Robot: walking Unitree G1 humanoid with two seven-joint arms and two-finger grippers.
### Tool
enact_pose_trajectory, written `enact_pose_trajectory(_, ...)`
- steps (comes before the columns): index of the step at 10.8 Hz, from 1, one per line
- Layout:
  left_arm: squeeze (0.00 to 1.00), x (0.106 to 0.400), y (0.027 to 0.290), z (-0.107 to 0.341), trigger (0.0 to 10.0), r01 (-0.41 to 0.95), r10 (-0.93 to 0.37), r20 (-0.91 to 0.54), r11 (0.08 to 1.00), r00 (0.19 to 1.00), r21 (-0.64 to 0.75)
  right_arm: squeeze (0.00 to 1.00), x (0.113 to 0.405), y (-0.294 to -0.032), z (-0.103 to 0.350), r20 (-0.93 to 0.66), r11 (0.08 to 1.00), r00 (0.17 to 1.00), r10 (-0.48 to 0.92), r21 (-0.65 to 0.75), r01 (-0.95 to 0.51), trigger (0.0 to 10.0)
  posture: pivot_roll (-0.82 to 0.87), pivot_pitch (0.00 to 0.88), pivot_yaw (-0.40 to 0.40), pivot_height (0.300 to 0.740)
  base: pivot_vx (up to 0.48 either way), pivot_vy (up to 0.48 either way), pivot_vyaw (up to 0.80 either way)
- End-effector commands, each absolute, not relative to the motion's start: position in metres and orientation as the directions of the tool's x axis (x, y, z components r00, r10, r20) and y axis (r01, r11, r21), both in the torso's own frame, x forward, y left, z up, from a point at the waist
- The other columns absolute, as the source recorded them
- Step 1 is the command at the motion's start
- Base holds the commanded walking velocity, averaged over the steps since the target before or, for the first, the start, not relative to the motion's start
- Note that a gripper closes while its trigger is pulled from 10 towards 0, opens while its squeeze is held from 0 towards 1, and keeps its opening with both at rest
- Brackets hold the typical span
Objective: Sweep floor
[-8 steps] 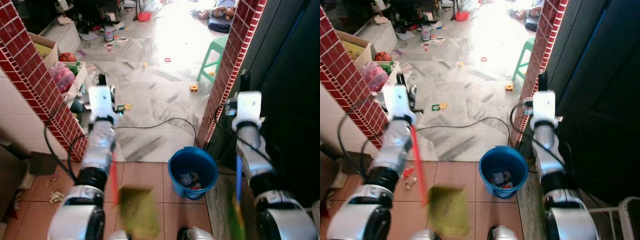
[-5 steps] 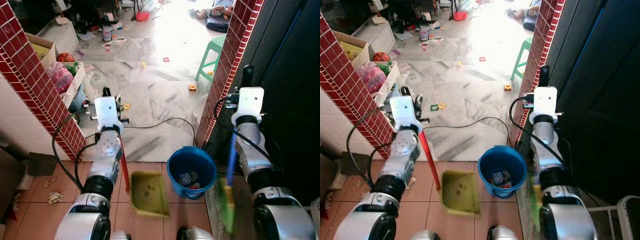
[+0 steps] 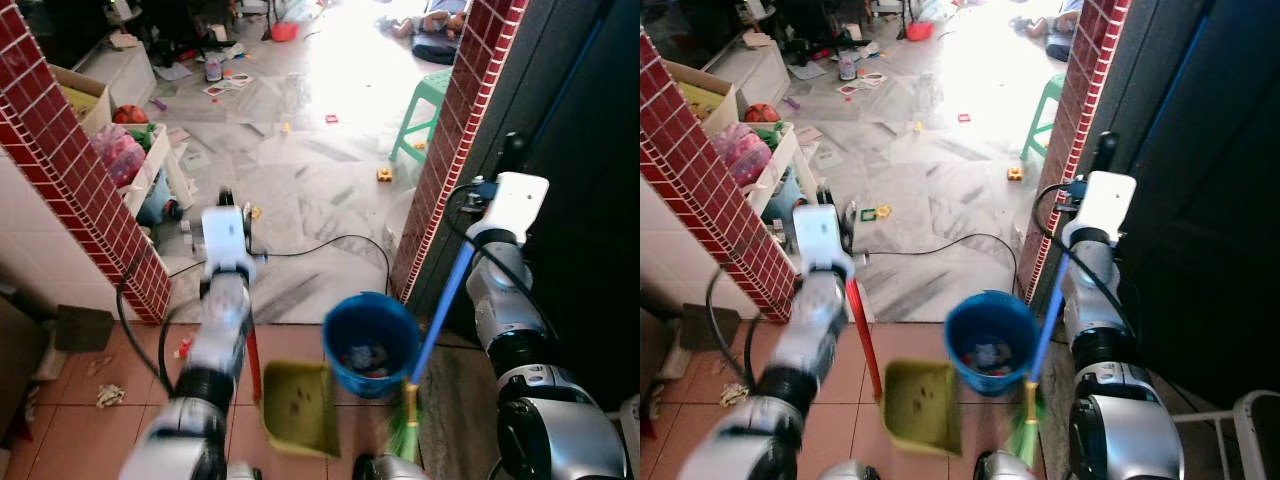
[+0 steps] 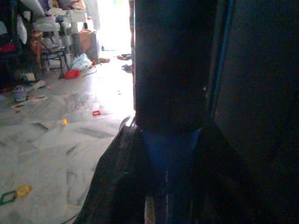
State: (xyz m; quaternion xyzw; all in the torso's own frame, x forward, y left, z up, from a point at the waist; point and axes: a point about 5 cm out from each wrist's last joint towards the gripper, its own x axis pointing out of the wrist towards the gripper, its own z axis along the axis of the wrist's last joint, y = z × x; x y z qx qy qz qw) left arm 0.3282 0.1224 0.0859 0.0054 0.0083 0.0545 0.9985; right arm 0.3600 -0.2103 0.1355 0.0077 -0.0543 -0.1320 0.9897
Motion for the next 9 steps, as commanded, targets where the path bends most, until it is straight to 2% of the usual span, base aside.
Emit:
enact_pose_trajectory(1,0.0,0.33,0.124,0.096,10.0,-0.105,0.105,0.018,0.995,0.994,0.002,0.0,0.367,-0.205,0.148,0.135,0.964,0.957,-0.257,0.098,0.246,10.0,-0.05,0.0,0.005,0.74,0.0,0.0,0.0)
enact_pose_trajectory(5,0.0,0.325,0.125,0.092,10.0,-0.109,0.109,-0.013,0.994,0.994,0.003,0.0,0.372,-0.197,0.151,0.125,0.953,0.957,-0.263,0.187,0.237,10.0,-0.05,0.0,0.004,0.74,0.0,0.0,0.0)
enact_pose_trajectory(8,0.0,0.323,0.124,0.09,10.0,-0.104,0.103,-0.041,0.994,0.994,-0.02,0.0,0.37,-0.195,0.144,0.114,0.959,0.962,-0.247,0.171,0.226,10.0,-0.04,0.0,0.002,0.74,0.0,0.0,0.0)
enact_pose_trajectory(9,0.0,0.321,0.125,0.089,10.0,-0.09,0.088,-0.051,0.995,0.995,-0.036,0.0,0.363,-0.195,0.134,0.1,0.97,0.97,-0.221,0.124,0.208,10.0,-0.05,0.0,0.001,0.74,0.0,0.0,0.0)
